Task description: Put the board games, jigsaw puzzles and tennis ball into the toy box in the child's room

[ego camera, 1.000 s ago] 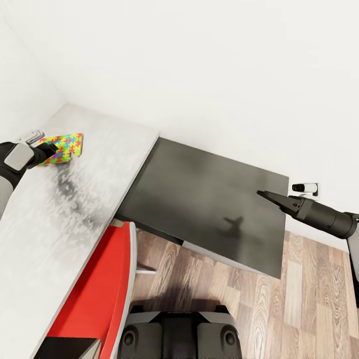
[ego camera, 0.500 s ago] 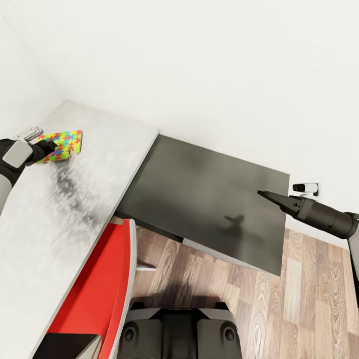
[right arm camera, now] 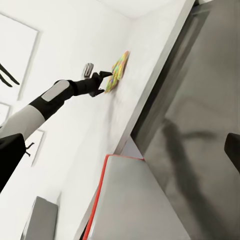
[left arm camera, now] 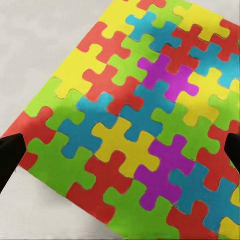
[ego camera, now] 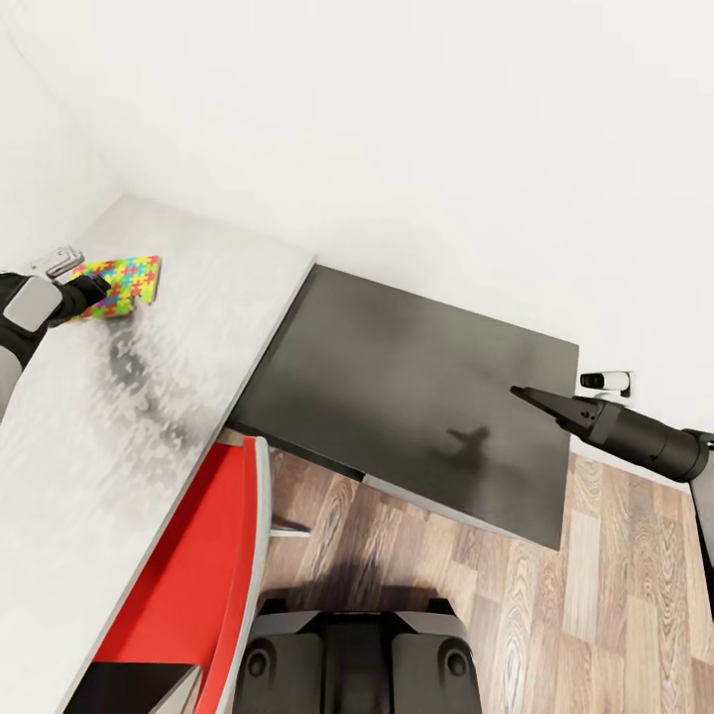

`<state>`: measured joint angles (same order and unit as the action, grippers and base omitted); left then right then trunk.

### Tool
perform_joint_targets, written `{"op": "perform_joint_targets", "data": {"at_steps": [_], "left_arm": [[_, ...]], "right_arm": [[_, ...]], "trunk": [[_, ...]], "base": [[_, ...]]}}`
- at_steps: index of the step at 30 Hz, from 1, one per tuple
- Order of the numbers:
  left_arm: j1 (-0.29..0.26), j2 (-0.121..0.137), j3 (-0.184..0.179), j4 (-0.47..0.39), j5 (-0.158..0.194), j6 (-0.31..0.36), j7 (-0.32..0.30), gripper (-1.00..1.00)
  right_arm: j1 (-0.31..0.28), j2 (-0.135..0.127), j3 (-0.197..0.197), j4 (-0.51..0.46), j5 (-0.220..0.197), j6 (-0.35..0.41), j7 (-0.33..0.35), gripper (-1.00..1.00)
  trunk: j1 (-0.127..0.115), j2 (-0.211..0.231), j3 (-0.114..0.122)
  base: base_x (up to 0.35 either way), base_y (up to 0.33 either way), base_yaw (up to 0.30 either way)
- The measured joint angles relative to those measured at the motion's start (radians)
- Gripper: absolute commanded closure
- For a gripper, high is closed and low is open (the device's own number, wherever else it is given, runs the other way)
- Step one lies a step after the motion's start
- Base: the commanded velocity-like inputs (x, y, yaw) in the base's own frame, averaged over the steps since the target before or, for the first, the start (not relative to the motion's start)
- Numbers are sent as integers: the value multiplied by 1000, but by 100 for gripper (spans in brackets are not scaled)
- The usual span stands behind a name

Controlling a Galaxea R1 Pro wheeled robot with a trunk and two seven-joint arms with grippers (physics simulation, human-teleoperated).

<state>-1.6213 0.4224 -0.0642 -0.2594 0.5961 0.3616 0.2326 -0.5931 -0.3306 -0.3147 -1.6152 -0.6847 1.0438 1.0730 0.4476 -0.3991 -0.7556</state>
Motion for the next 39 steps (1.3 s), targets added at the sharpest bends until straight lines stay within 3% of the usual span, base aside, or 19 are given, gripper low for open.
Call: {"op": "perform_joint_targets", "data": {"at_steps": [3, 9, 19, 39], "left_arm": [[0, 2, -7, -9, -29, 3, 4, -100], [0, 19, 0, 4, -23, 0, 3, -100], [1, 12, -5, 14, -19, 1, 2, -100], [-1, -5, 4, 5, -7, 0, -4, -100]], "right_arm": [[2, 1, -1, 0, 1, 0, 0, -100], [3, 3, -1, 0, 2, 0, 0, -100], [4, 4, -1, 0, 3, 0, 0, -100], [4, 5, 2, 0, 6, 0, 0, -100]], "trunk": [[0, 0, 0], [-1, 0, 0], [-6, 0, 0], [-8, 0, 0]], "base": [[0, 0, -130], [0, 0, -201], [0, 0, -157], [0, 0, -17]]}}
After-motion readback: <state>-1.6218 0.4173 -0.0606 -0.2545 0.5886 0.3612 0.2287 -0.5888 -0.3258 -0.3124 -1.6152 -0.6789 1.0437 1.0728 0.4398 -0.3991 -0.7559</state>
